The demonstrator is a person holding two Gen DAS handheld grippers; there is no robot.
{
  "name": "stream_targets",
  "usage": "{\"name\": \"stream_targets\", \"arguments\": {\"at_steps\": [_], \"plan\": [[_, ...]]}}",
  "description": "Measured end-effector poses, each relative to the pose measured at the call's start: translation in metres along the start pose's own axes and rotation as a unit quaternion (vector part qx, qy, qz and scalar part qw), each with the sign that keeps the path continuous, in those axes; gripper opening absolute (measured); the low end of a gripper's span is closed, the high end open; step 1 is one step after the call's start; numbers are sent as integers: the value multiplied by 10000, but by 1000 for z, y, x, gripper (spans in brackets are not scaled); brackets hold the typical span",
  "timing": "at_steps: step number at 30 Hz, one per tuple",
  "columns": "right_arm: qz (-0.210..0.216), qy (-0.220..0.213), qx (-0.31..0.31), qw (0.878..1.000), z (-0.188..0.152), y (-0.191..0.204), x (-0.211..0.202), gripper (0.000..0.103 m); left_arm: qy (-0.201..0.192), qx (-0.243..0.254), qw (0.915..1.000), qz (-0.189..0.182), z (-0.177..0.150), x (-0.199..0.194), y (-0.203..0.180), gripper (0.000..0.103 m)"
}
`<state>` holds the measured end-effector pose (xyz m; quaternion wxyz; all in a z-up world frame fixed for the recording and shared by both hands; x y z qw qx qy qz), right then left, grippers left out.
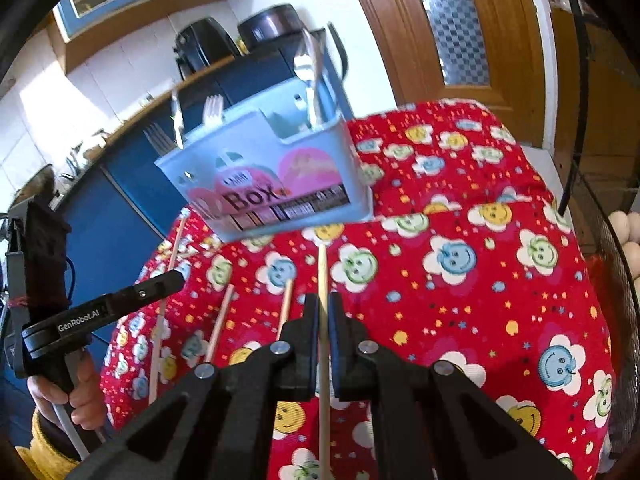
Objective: Organize utensils
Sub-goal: 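Close the left tool on its chopstick while the right tool closes on another chopstick, then lift the chopstick in the left tool toward the holder while the right tool lifts its chopstick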
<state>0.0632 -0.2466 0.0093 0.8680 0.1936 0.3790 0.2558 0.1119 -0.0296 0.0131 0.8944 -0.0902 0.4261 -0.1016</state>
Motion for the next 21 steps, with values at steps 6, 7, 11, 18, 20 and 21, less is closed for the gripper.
{"name": "stream_targets", "arguments": {"at_steps": [6,7,11,18,20,21], "plan": [[153,-374,-151,9991,11,11,-13,6,-396,-62,9992,-6,9,-17,-5,4],[173,-446,-179,9987,14,12,-15,6,-447,-75,9990,-13,10,-19,-5,4],[180,-678,-259,9972,21,17,-22,6,-612,-94,9981,-76,16,-26,-4,4],[199,-1020,-429,9937,36,26,-32,6,-918,-111,9956,-166,27,-40,-8,4],[190,-1084,-461,9929,41,28,-33,6,-1044,-97,9944,-164,32,-46,-9,4],[204,-1128,-476,9923,45,30,-34,6,-1103,-89,9937,-170,35,-49,-10,4]]}}
Point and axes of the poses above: each gripper's, at about its wrist camera, not at the fingertips, and x roughly the way its jaws point, y to its left, z to its top, the point moved 3 cm from there along x, roughly the way its jaws point, and after that the axes turned 14 degrees about z, right-handed, at the moved point
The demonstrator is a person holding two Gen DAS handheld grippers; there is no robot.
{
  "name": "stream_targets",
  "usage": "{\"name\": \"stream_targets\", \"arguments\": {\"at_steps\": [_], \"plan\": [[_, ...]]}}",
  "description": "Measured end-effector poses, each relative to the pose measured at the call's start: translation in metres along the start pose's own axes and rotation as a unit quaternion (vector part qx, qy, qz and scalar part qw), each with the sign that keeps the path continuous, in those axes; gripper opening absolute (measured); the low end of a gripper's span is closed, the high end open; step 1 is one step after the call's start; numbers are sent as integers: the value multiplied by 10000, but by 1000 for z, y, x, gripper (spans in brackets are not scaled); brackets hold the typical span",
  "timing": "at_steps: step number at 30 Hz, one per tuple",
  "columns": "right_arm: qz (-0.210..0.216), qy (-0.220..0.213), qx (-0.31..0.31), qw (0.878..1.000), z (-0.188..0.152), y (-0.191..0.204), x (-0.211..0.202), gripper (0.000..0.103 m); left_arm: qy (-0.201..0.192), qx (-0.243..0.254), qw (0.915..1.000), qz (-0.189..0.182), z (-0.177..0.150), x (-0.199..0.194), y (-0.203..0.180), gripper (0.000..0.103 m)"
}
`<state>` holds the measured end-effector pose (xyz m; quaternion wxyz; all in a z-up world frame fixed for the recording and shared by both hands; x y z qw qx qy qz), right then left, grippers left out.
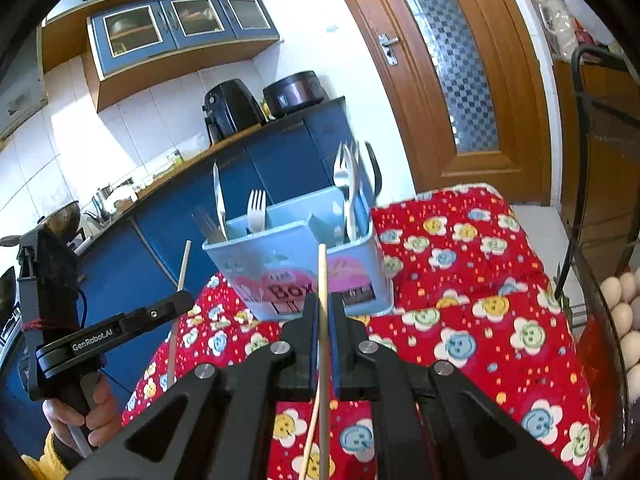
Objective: Organize utensils
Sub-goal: 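Lift the chopstick in the left tool toward the holder while the right tool lifts its chopstick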
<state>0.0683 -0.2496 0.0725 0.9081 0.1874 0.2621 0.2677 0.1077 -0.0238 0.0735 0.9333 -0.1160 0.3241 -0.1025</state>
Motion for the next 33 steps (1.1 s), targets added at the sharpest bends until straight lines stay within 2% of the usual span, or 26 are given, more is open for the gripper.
{"name": "stream_targets", "arguments": {"at_steps": [19,28,33], "plan": [[-19,-455,-488,9978,60,19,21,6,-982,147,9951,-10,77,-12,-8,4],[-12,-781,-563,9954,90,16,36,6,-1501,-93,9885,150,122,4,-8,4],[22,-910,-599,9940,103,13,46,6,-1744,20,9841,341,136,15,-16,4]]}}
Point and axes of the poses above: each gripper's, at about its wrist camera, not at the fingertips, and x roughly the way its jaws point, y to its left, z to its top, the point moved 3 cm from there along x, roughly the way its jaws point, and after that the axes turned 14 degrees about z, right-handed, at the moved point
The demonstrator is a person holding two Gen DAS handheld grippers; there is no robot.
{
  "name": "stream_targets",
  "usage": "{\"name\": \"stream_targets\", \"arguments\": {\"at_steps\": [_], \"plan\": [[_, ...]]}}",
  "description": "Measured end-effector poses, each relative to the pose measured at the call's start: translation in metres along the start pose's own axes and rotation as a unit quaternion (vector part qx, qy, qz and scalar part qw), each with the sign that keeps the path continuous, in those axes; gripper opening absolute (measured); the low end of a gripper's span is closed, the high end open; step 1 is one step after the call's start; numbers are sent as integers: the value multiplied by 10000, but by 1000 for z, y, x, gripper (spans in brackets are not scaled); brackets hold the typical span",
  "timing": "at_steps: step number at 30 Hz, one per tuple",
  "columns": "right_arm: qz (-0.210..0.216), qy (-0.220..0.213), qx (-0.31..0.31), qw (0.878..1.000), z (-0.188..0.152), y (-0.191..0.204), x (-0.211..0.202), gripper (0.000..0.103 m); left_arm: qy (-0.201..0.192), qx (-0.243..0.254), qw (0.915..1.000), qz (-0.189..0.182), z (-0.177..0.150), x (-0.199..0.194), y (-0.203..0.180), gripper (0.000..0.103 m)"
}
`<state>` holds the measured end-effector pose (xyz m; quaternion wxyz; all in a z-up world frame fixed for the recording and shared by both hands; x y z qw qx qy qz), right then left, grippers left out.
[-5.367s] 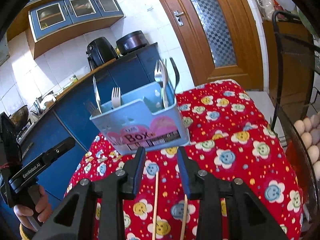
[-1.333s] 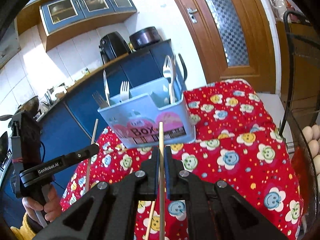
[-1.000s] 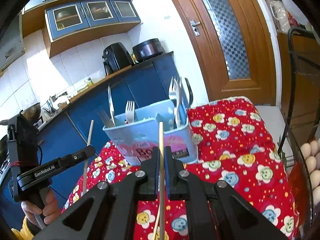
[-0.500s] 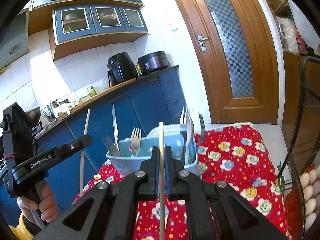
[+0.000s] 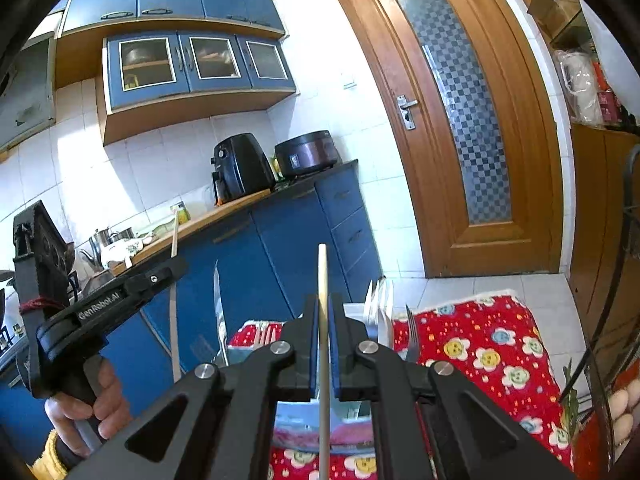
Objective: Organize utensils
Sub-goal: 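Lift the chopstick in the left tool toward the holder while the right tool lifts its chopstick, then open the right tool to drop its chopstick while the left tool releases its chopstick into the holder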
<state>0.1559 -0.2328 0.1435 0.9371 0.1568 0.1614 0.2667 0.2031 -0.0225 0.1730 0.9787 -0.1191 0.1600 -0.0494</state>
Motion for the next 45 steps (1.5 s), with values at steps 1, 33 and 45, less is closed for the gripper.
{"name": "stream_targets", "arguments": {"at_steps": [1,33,45], "plan": [[6,-29,2,10000,2,0,2,6,-55,37,10000,47,1,4,-2,4],[-474,-868,-773,9921,0,-21,71,6,-488,440,9968,446,-34,50,-4,4],[-365,-753,-681,9942,-5,-25,70,7,-335,509,9972,435,-45,52,-4,5]]}}
Point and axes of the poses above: each gripper's, at about its wrist camera, not at the fingertips, and x roughly the way its jaws point, y to its left, z to its top, the point moved 3 cm from there along x, roughly the way its jaws point, and after that the axes turned 14 degrees about z, right-handed, at the moved point
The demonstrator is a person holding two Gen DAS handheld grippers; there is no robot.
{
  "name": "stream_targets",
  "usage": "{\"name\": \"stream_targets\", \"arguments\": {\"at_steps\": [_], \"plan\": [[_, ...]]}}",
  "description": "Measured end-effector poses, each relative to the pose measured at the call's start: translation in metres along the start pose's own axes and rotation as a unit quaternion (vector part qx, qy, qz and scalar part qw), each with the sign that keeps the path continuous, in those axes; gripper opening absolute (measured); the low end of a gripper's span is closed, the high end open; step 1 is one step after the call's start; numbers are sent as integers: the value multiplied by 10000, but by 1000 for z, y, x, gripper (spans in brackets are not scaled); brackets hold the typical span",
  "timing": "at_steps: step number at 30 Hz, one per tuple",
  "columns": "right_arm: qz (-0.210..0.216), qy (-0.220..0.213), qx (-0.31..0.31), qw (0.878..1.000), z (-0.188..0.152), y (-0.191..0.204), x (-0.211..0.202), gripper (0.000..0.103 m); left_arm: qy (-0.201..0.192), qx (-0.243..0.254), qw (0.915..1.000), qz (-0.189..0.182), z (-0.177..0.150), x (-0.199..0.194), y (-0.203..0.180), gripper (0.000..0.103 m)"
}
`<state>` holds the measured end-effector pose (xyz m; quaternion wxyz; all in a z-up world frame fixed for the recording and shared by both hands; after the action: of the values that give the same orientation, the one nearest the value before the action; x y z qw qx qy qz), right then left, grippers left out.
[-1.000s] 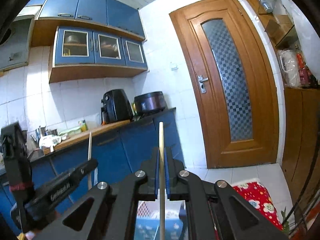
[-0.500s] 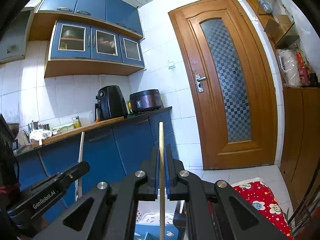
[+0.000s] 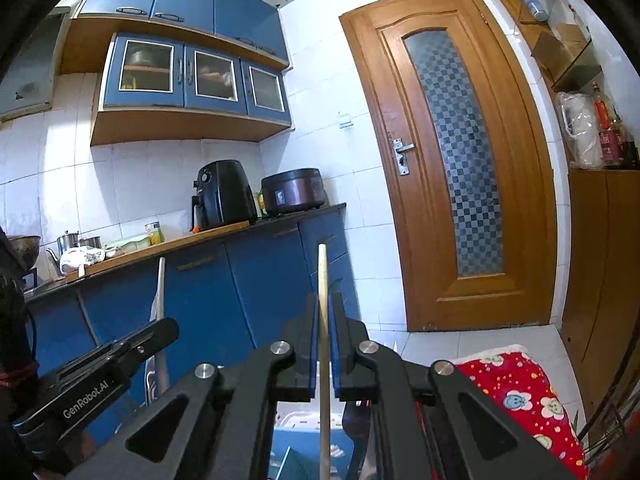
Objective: Organize utensils
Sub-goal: 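Open the right tool to drop its chopstick while the left tool releases its chopstick into the holder, then move both tools back down toward the remaining chopsticks on the cloth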
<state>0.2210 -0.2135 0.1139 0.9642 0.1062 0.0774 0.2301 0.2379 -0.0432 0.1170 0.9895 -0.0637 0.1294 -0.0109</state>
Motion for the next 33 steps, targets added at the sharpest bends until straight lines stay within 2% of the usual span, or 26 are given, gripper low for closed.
{"name": "stream_targets", "arguments": {"at_steps": [12,17,19,21,23,24,27,29,33], "plan": [[-35,-187,-288,9994,21,11,0,3,42,104,9999,0,-2,-7,-3,5],[32,-176,-112,9998,23,7,-8,3,222,12,9997,-60,-4,-10,1,7],[207,-89,121,9997,24,3,-14,3,276,7,9996,-90,-4,-13,2,8],[279,8,254,9993,23,1,-20,4,307,13,9994,-129,-4,-17,3,14],[337,123,311,9989,22,-1,-25,4,319,13,9994,-132,-4,-22,4,35],[328,185,365,9986,20,-2,-30,4,307,6,9994,-138,-4,-25,4,38],[347,337,467,9977,16,-5,-40,9,296,31,9994,-154,-4,-35,5,40],[282,449,541,9971,12,-7,-51,15,324,65,9993,-144,-6,-42,6,41],[119,718,727,9947,-1,-14,-65,20,454,89,9988,-135,-12,-55,8,41]]}}
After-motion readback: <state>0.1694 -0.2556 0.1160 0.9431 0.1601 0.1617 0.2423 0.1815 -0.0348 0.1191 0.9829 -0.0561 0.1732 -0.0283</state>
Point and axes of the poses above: each gripper's, at about its wrist camera, not at the fingertips, and x roughly the way its jaws point, y to its left, z to its top, the point moved 3 cm from there along x, roughly the way its jaws point, and after that the axes turned 14 degrees about z, right-handed, at the moved point
